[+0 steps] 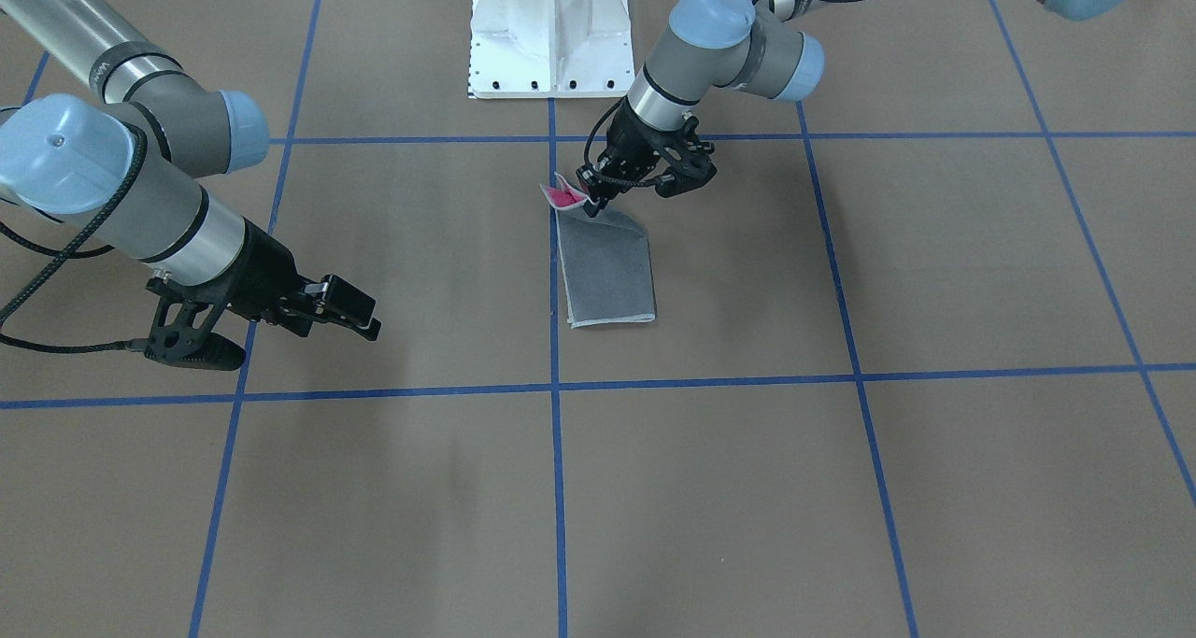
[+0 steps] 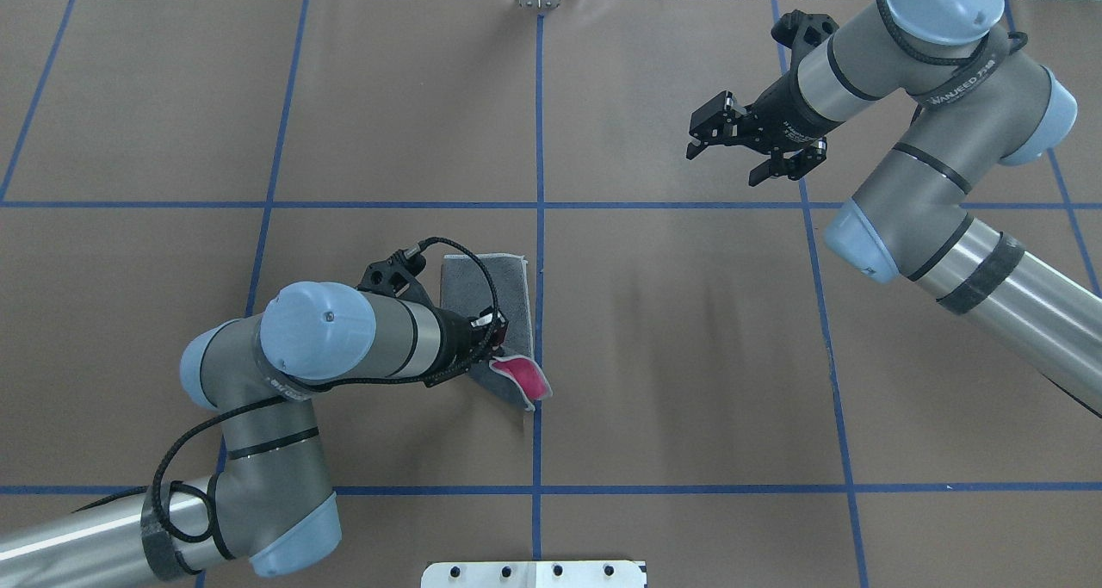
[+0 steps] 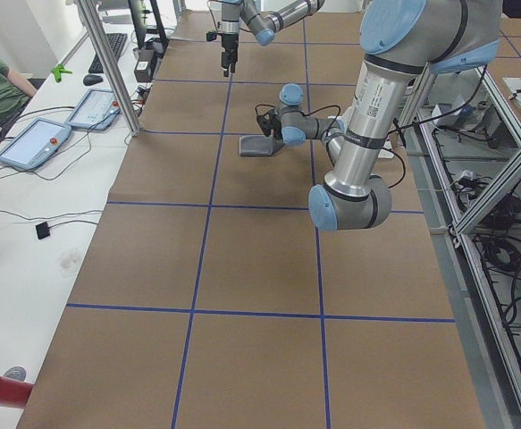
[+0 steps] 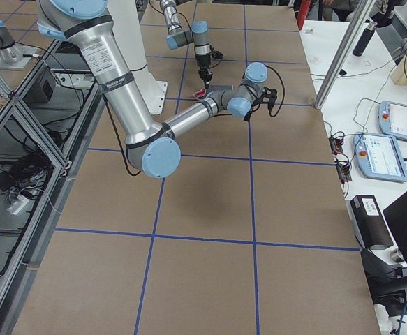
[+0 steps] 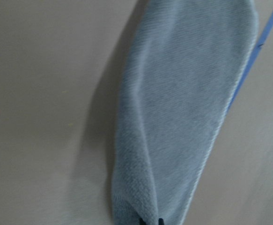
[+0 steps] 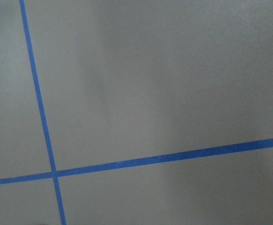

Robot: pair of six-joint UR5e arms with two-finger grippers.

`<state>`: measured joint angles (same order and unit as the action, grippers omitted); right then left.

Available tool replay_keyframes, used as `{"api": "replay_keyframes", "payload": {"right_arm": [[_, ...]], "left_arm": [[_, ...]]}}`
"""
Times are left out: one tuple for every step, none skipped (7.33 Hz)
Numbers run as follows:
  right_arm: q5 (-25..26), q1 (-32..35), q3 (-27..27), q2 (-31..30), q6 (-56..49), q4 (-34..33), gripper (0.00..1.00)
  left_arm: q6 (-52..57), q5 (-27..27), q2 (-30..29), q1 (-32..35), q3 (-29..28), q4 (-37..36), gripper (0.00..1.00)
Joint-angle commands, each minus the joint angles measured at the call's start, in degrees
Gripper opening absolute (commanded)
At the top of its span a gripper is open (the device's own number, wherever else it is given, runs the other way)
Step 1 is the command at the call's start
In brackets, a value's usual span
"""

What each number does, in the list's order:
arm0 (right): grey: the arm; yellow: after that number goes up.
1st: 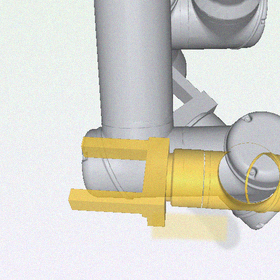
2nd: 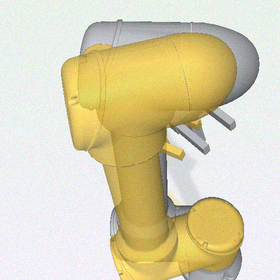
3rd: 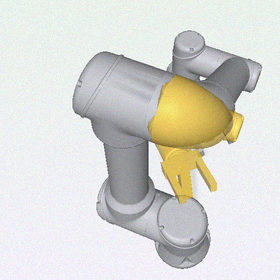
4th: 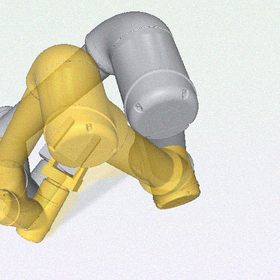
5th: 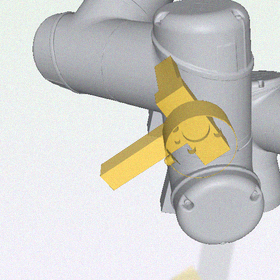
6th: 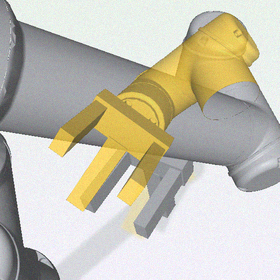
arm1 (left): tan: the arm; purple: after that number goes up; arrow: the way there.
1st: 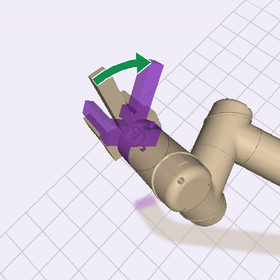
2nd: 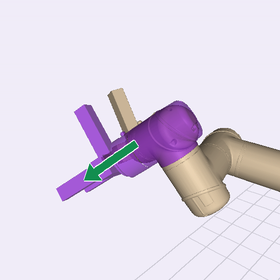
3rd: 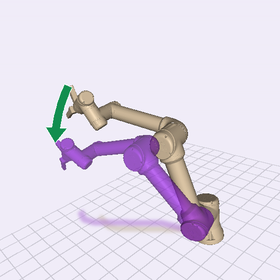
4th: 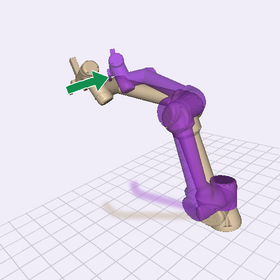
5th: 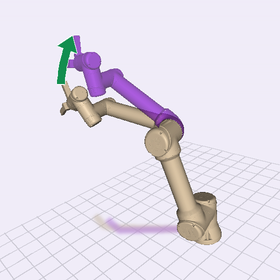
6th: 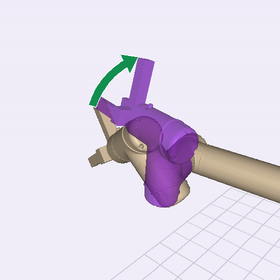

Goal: Fold towel twice with both arms
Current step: 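Grasp the strip's near end with the left gripper and lift it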

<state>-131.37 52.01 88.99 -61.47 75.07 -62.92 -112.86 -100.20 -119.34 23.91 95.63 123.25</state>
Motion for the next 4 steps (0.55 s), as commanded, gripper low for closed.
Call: {"api": "replay_keyframes", "payload": {"right_arm": [[0.1, -0.1, 0.0, 0.0, -0.1, 0.0, 1.0], [0.2, -0.2, -0.4, 0.3, -0.1, 0.1, 1.0], [0.2, -0.3, -0.7, 0.6, -0.2, 0.1, 1.0], [0.2, -0.3, -1.0, 0.7, -0.2, 0.1, 1.0]], "left_arm": [[0.1, -0.3, -0.8, 5.7, -3.8, 0.3, 0.0], [0.0, -1.5, -0.6, 7.5, -4.2, 0.3, 0.0], [-0.1, -4.1, -0.7, 8.9, -4.4, 0.4, 0.0], [0.0, -4.5, -0.7, 9.8, -4.4, 0.4, 0.0]]}}
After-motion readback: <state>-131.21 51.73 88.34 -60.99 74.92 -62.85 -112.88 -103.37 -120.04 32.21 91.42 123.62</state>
